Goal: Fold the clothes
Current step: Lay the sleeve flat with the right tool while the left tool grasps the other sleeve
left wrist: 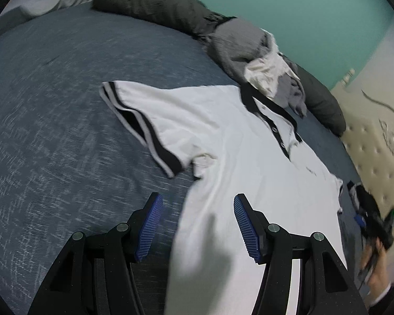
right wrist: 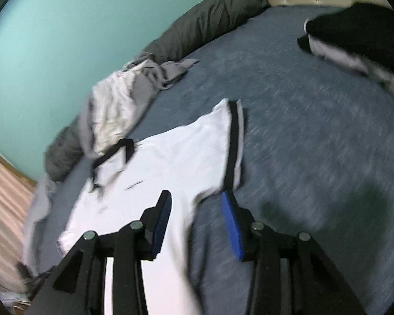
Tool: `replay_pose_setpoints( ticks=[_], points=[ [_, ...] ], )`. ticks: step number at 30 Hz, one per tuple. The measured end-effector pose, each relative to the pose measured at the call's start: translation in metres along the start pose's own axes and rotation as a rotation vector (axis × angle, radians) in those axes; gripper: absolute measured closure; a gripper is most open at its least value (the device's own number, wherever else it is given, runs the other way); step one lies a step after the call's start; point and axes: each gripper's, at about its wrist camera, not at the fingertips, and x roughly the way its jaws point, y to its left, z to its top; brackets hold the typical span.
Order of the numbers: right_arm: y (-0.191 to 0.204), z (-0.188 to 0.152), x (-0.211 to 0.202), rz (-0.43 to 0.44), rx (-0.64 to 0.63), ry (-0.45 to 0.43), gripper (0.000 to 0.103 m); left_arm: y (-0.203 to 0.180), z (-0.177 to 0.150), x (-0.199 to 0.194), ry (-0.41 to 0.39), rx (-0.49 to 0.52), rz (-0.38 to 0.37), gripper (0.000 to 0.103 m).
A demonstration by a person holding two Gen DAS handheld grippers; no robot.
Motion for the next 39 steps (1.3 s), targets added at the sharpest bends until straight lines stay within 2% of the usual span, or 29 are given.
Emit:
replay_pose_setpoints(
  ticks=[3, 11, 18, 19, 21, 23, 24, 31, 35, 37, 39],
  points=[
    [0.001, -0.019, -0.002, 0.073, 0.041, 0.031, 0.057, 0.017, 0.008, 0.003, 0.01, -0.053, 0.023, 0.042],
    [0.005, -0.044, 0.011, 0.087, 0.057, 0.096, 0.055, 0.05, 0.045, 0.025, 0.029, -0.161, 0.063, 0.042],
    [0.004, -0.041, 0.01, 0.101, 0.034, 0.07, 0.055, 0.064, 0.07, 0.048, 0.046, -0.213, 0.07, 0.043],
    [0.003, -0.042, 0.01, 0.107, 0.041, 0.07, 0.055, 0.066, 0.073, 0.052, 0.048, -0.221, 0.071, 0.045],
    [0.0, -0.042, 0.012, 0.109, 0.047, 0.072, 0.055, 0.07, 0.081, 0.058, 0.053, -0.236, 0.073, 0.066],
    [-0.003, -0.043, 0.013, 0.103, 0.051, 0.075, 0.055, 0.073, 0.088, 0.065, 0.058, -0.251, 0.075, 0.097],
    [-0.004, -0.043, 0.014, 0.099, 0.052, 0.076, 0.055, 0.075, 0.09, 0.064, 0.056, -0.249, 0.08, 0.1],
    [-0.005, -0.047, 0.017, 0.098, 0.059, 0.082, 0.055, 0.086, 0.102, 0.052, 0.037, -0.219, 0.125, 0.1],
    [-0.001, -0.049, 0.017, 0.106, 0.045, 0.086, 0.055, 0.091, 0.099, 0.056, 0.057, -0.229, 0.132, 0.099],
    [0.0, -0.049, 0.017, 0.106, 0.043, 0.087, 0.055, 0.092, 0.097, 0.058, 0.067, -0.231, 0.136, 0.097],
    [-0.001, -0.048, 0.018, 0.102, 0.046, 0.087, 0.055, 0.093, 0.096, 0.055, 0.062, -0.24, 0.127, 0.09]
  ],
)
